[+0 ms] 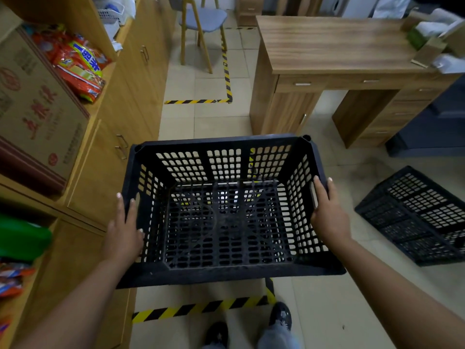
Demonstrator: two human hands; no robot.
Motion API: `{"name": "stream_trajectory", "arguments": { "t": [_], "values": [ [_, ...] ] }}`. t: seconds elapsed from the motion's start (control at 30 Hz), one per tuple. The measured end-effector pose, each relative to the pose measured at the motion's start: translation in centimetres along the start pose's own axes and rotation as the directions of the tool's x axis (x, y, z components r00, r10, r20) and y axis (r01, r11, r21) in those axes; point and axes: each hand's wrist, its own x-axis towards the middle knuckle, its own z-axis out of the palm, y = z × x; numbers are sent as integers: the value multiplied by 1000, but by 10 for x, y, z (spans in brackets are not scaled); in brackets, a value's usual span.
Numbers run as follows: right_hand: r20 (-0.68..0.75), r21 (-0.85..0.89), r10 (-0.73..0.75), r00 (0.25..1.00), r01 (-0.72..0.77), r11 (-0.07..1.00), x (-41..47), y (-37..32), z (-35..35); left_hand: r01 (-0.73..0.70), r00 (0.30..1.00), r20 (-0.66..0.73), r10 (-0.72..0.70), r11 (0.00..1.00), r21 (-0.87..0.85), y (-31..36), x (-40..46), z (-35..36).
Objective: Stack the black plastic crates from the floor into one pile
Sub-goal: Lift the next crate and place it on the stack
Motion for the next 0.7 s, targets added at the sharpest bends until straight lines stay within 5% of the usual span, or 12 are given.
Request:
{"name": "stream_trajectory", "arguments": {
  "t": [0.7],
  "values": [
    [-20, 172, -18, 1000, 21, 985, 7, -18, -24, -6, 1000, 15, 7, 995, -96, -10, 2, -30]
  ]
}}
